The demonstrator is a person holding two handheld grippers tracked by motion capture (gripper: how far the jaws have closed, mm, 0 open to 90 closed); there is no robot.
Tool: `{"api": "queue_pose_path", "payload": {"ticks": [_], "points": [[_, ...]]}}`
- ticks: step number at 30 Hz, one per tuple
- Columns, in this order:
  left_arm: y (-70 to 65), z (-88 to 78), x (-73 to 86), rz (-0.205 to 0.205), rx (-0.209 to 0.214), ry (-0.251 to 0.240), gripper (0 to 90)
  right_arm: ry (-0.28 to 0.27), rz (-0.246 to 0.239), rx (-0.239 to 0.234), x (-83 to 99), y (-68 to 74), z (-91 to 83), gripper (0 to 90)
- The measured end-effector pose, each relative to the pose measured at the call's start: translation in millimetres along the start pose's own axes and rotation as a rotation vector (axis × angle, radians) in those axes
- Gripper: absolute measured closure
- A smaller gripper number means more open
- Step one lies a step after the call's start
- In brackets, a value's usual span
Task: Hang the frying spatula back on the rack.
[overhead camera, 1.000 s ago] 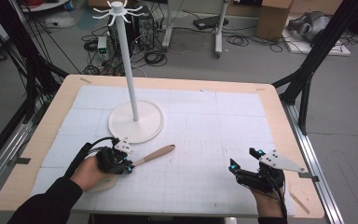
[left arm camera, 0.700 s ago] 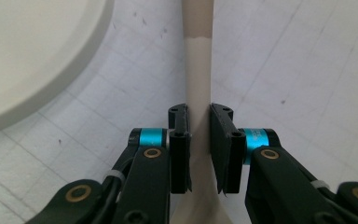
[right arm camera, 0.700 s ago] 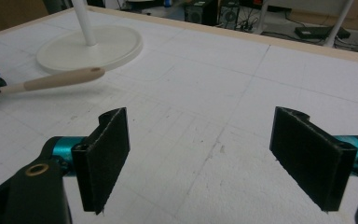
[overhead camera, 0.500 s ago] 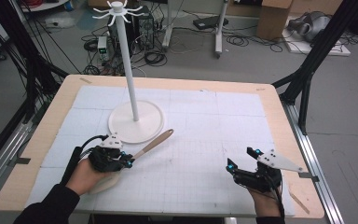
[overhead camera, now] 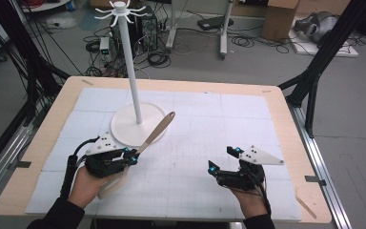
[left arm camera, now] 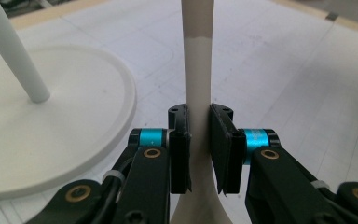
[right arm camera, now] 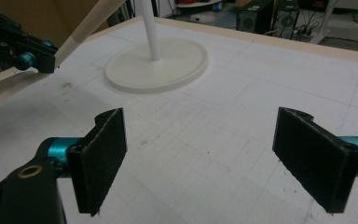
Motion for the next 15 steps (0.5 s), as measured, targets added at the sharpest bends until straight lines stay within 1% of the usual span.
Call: {"api": "queue_pose_path", "payload": {"ticks": [3,5,7,8,10,11,14,15], "points": [[-1.8,-1.8,-3.9,-0.001,-0.014,-0.042,77.8,-0.027,-0.001,-0.007,-7.1,1.6,3.1,16.2],[-3.6,-2.5,-5.4,0.012,-0.022,-0.060,77.8,-0.044,0.002,-0.012,-13.0,3.1,6.3,16.2],[-5.9,-3.1,-6.8,0.010,-0.028,-0.083,77.8,-0.050,-0.005,-0.021,-19.0,6.4,10.2,16.3],[-6.7,-3.4,-7.6,0.006,-0.031,-0.095,77.8,-0.051,-0.008,-0.025,-22.3,8.8,12.4,16.9],[-7.3,-4.4,-9.6,0.004,-0.038,-0.114,77.8,-0.052,-0.028,-0.033,-29.3,15.1,17.0,17.1],[-8.1,-5.1,-10.5,-0.006,-0.038,-0.126,77.8,-0.058,-0.040,-0.036,-33.2,18.1,19.6,17.0],[-10.1,-6.3,-12.7,-0.016,-0.050,-0.153,77.7,-0.079,-0.051,-0.068,-46.1,29.1,28.1,17.0],[-10.7,-6.5,-13.0,-0.014,-0.055,-0.155,77.7,-0.083,-0.051,-0.081,-50.3,33.5,31.2,17.0]]}}
Point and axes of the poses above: each handheld gripper's, and its own axes: z roughly forward along the jaws, x roughly out of its underside, y roughly to its left, the point moved 5 cm from there along z, roughly forward along the jaws, and after that the axes turned 3 degrees about z, right-handed, at the moved point
